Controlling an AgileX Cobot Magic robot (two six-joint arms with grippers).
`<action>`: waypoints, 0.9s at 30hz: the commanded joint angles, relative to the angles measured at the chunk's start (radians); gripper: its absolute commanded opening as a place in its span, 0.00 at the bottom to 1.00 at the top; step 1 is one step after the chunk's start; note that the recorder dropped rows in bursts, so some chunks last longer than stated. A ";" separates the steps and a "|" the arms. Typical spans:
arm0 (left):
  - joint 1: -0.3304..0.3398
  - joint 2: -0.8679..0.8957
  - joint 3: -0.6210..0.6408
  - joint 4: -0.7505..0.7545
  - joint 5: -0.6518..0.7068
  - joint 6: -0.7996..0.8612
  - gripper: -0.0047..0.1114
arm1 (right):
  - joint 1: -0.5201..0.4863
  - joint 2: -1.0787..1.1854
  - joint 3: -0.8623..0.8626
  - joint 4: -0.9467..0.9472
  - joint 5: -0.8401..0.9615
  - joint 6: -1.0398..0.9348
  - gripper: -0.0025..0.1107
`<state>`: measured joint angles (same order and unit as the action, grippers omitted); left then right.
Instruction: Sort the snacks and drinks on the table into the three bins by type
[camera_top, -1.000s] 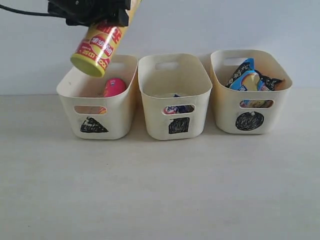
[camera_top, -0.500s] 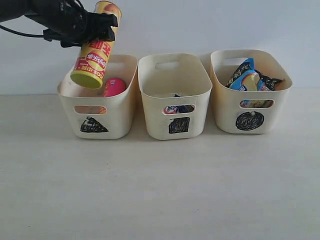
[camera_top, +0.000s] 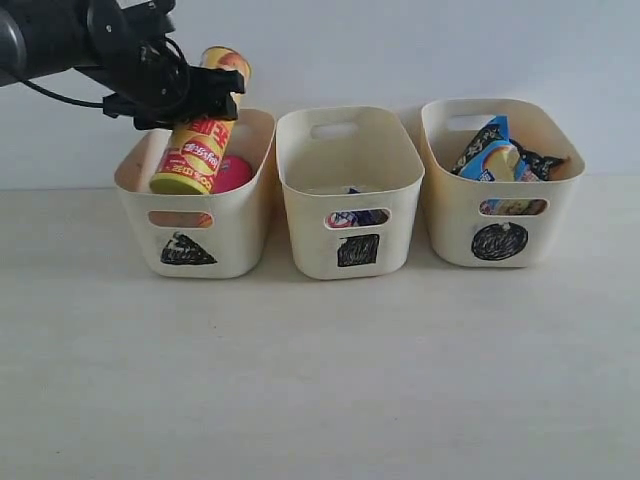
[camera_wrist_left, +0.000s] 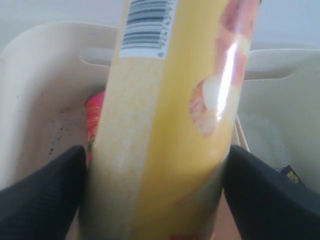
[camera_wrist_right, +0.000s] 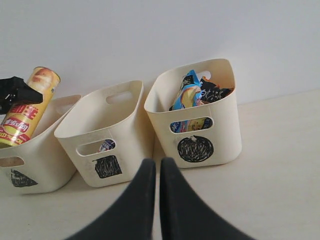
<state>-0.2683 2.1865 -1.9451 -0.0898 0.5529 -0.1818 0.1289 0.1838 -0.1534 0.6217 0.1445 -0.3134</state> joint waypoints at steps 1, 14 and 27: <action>0.002 -0.005 0.001 0.024 -0.006 -0.007 0.78 | 0.002 0.001 0.002 -0.003 -0.007 -0.009 0.02; 0.006 -0.130 0.001 0.133 0.114 -0.007 0.36 | 0.002 0.001 0.002 -0.003 -0.005 -0.009 0.02; 0.017 -0.330 0.001 0.123 0.318 -0.005 0.08 | 0.002 0.001 0.002 -0.003 -0.005 -0.009 0.02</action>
<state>-0.2534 1.9105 -1.9451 0.0462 0.8449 -0.1818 0.1289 0.1838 -0.1534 0.6217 0.1445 -0.3134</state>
